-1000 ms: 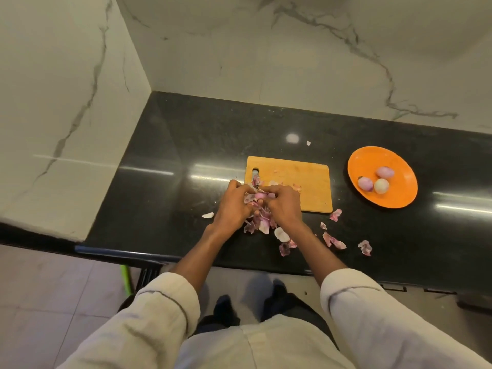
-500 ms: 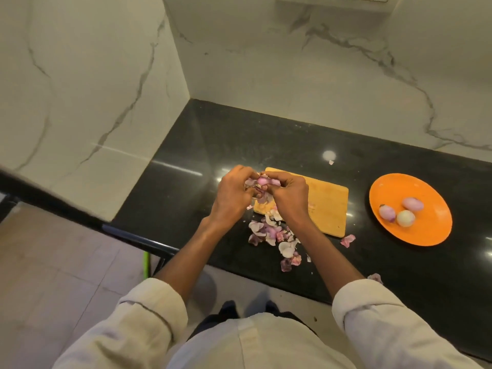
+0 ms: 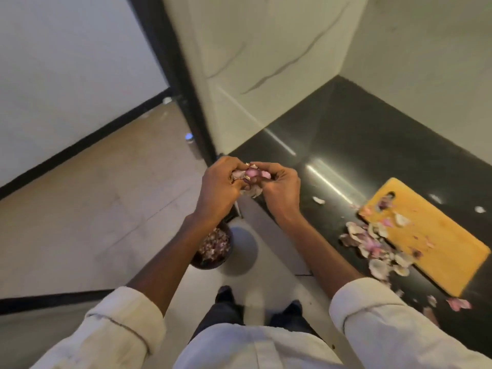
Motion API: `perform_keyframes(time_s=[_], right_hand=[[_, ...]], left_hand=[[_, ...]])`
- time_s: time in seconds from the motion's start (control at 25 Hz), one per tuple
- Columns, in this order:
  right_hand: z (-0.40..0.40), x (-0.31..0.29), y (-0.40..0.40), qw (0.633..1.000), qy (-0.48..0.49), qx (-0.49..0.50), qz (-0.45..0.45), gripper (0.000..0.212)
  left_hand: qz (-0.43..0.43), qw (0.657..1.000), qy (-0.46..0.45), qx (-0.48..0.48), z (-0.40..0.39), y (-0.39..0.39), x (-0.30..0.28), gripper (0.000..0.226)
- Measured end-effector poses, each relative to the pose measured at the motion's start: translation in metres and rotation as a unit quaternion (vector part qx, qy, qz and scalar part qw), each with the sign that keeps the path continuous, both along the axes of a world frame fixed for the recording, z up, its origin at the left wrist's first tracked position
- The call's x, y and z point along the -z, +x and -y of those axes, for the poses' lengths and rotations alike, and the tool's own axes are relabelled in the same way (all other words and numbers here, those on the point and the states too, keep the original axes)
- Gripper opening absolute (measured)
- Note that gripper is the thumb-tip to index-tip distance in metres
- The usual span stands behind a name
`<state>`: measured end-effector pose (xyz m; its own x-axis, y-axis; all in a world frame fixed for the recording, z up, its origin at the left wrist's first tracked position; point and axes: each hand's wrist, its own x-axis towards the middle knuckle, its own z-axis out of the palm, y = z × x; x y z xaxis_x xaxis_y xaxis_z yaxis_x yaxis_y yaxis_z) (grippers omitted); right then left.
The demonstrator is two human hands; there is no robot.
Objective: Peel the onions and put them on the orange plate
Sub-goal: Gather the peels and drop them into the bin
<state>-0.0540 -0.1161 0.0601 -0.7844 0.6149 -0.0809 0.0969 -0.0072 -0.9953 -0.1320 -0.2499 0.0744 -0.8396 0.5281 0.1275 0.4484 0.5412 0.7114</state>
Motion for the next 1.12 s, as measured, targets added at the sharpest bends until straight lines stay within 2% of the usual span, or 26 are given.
perform_keyframes(time_s=[0.2,0.4,0.6,0.76,0.84,0.92,1.04,1.12], right_hand=[[0.117,0.073,-0.067,0.992,-0.026,-0.086,0.087,0.03],[0.183,0.199,-0.105,0.977,0.008,-0.126,0.173,0.03],[0.214,0.311,-0.133,0.955,0.05,-0.164,0.241,0.028],[0.222,0.372,-0.144,0.913,0.121,-0.209,0.328,0.031],[0.22,0.388,-0.147,0.892,0.163,-0.223,0.359,0.034],[0.213,0.393,-0.147,0.888,0.178,-0.202,0.373,0.037],[0.204,0.378,-0.141,0.899,0.156,-0.157,0.379,0.032],[0.197,0.35,-0.135,0.915,0.116,-0.121,0.366,0.027]], left_hand=[[0.038,0.993,-0.025,-0.108,0.125,-0.036,0.073,0.017],[0.139,0.977,-0.063,-0.15,0.191,-0.063,0.193,0.025],[0.181,0.968,-0.095,-0.147,0.219,-0.087,0.324,0.034],[0.231,0.951,-0.187,-0.081,0.225,-0.102,0.399,0.046],[0.253,0.942,-0.211,-0.056,0.229,-0.104,0.41,0.046],[0.269,0.938,-0.212,-0.059,0.232,-0.102,0.408,0.031],[0.282,0.932,-0.201,-0.104,0.234,-0.093,0.384,0.022],[0.267,0.94,-0.171,-0.129,0.229,-0.088,0.35,0.028]])
